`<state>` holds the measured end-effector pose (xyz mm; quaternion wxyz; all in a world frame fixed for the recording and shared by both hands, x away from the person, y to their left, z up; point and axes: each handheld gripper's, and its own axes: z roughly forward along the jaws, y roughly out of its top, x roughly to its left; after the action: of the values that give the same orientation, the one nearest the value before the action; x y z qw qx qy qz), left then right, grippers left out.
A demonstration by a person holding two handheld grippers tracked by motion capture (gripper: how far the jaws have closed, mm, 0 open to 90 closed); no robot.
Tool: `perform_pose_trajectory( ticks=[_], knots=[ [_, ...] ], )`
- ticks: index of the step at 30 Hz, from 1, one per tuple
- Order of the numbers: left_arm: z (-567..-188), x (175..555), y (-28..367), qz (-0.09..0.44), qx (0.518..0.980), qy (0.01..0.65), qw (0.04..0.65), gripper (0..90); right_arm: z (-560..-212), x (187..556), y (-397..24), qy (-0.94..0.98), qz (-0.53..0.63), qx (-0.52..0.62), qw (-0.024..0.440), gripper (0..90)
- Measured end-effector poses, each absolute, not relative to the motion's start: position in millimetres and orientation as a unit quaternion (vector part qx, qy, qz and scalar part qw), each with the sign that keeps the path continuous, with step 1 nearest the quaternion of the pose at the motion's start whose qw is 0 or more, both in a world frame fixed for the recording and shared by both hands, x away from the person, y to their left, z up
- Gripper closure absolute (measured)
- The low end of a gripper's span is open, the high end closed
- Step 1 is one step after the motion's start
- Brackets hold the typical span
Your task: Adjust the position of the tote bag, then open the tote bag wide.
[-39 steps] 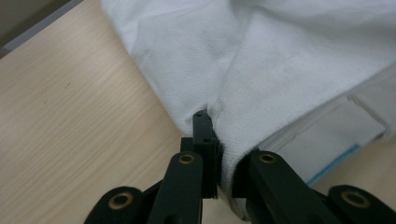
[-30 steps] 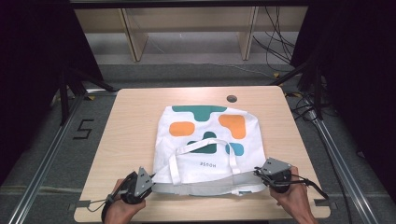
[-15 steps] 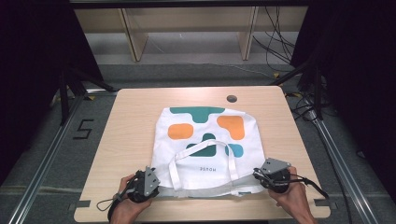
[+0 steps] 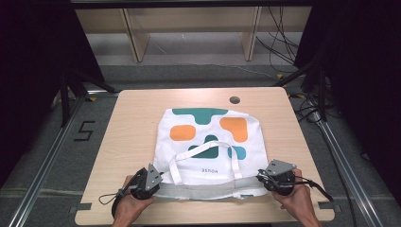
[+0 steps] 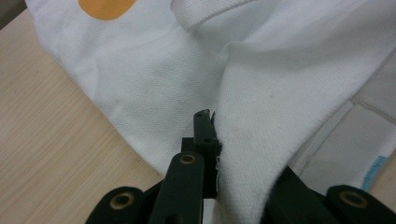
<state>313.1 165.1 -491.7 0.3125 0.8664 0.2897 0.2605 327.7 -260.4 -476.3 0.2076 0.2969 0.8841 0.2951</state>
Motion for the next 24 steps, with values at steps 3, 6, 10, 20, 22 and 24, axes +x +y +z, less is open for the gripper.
perform_pose_trajectory(
  ticks=[3, 6, 10, 20, 22, 24],
  knots=[
    [-491, 310, 163, 0.253, 0.865, 0.294, 0.317, 86.4, -477, 328, -262, 0.888, 0.290, 0.285, 0.213, 77.9],
    [-490, 306, 161, 0.255, 0.867, 0.288, 0.315, 86.4, -475, 327, -264, 0.888, 0.293, 0.280, 0.218, 82.5],
    [-488, 303, 160, 0.248, 0.868, 0.290, 0.318, 86.2, -473, 325, -265, 0.888, 0.292, 0.284, 0.216, 84.7],
    [-483, 299, 164, 0.254, 0.858, 0.290, 0.339, 86.3, -468, 325, -269, 0.881, 0.313, 0.280, 0.217, 85.8],
    [-480, 299, 166, 0.252, 0.859, 0.287, 0.342, 86.4, -467, 325, -270, 0.879, 0.319, 0.275, 0.222, 86.0],
    [-477, 299, 167, 0.258, 0.856, 0.286, 0.346, 86.6, -461, 323, -270, 0.874, 0.326, 0.282, 0.226, 86.5]
  ],
)
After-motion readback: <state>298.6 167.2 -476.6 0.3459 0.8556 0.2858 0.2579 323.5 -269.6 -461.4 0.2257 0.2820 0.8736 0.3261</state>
